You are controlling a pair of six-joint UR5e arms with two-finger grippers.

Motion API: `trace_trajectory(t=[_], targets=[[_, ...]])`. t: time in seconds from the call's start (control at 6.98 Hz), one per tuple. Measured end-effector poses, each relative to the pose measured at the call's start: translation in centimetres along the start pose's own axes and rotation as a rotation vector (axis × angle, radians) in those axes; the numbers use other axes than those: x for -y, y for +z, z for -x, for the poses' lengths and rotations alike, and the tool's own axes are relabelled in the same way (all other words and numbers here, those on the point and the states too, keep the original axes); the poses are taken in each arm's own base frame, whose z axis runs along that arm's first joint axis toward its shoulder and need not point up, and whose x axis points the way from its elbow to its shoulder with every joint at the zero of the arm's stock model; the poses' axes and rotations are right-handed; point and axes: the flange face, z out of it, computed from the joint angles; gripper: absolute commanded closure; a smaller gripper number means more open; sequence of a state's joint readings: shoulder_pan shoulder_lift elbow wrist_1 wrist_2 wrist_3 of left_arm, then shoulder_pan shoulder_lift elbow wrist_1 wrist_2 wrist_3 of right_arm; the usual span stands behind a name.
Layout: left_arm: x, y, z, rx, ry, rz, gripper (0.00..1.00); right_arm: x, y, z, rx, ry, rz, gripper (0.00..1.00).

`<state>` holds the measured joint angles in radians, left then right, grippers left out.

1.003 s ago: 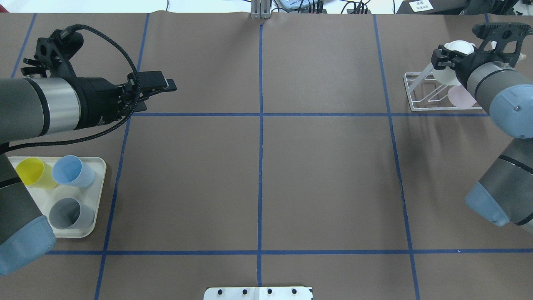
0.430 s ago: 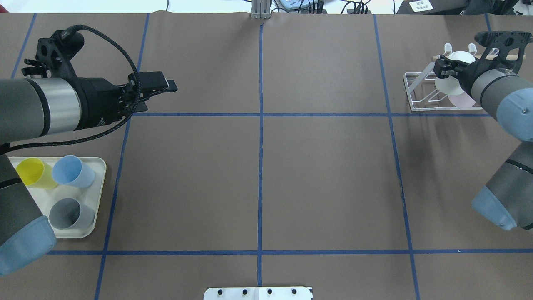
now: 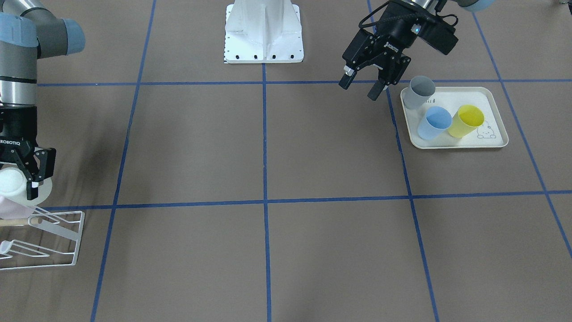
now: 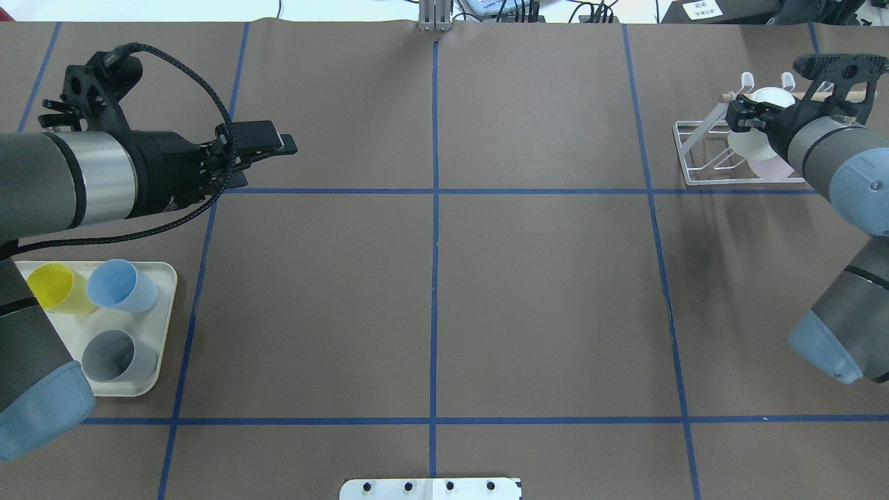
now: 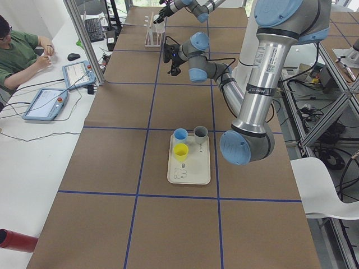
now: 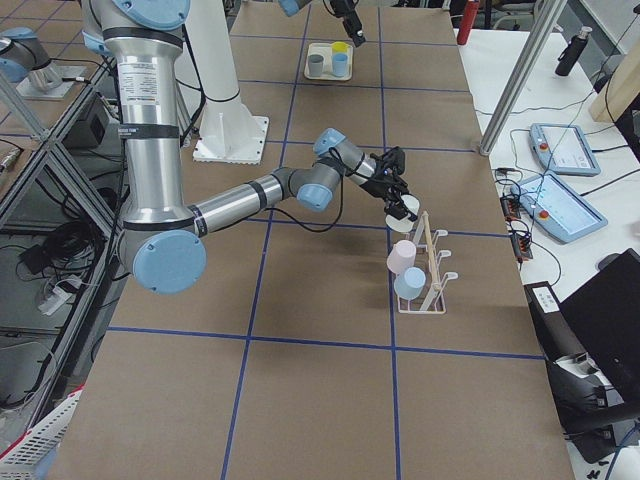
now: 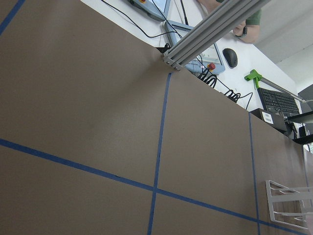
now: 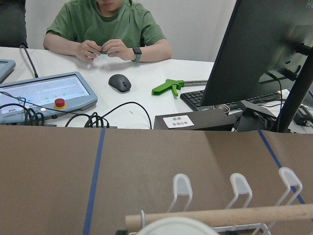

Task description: Transfer IKEA cup to right arm and place on rack

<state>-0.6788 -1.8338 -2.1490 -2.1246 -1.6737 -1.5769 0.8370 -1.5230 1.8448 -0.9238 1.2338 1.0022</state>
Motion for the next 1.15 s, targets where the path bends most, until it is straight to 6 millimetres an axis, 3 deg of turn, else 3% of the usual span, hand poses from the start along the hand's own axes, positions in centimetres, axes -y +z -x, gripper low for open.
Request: trace_trajectory(t=[0.43, 1.15], targets=[[-0.1, 0.2, 0.1, 0.004, -0.001, 0.002, 0.00, 0.6, 0.3, -0.6, -0.015, 0.004, -0.009, 1.00], [-0.1, 0.9, 0.6, 0.017, -0.003, 0.003, 0.00, -0.1, 1.6, -0.8, -0.033, -0.001, 0.004, 1.00]])
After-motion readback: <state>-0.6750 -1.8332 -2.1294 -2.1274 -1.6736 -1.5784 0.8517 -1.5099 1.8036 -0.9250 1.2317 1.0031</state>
